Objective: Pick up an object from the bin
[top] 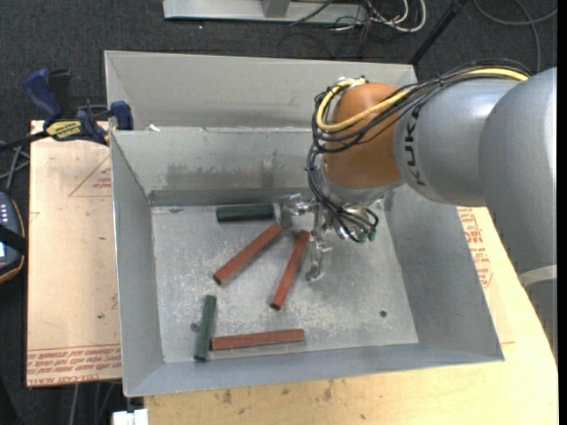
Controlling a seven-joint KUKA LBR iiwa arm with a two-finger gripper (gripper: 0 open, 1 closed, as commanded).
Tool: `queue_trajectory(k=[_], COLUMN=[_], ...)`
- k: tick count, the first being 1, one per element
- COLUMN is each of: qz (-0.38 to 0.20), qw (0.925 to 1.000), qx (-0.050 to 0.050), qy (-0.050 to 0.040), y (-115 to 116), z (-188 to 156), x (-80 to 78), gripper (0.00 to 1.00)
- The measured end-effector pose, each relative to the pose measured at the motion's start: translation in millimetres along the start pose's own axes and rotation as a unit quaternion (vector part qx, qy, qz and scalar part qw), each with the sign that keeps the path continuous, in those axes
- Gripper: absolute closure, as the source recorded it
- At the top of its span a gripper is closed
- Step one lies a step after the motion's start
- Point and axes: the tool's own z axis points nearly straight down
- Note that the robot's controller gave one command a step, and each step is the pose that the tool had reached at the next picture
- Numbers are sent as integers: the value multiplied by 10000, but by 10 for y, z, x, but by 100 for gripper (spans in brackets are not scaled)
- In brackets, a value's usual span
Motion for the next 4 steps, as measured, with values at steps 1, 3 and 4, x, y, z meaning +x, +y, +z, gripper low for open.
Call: queue_trajectory(k=[1,3,4], qz=[-2005,-1998,-1992], qw=[9797,9798,9800], qx=[-7,-6,-9], qy=[9,2,4], y=[73,128,128], z=[100,-1178,-1177], x=[-14,-299,-298], gripper=[100,100,100])
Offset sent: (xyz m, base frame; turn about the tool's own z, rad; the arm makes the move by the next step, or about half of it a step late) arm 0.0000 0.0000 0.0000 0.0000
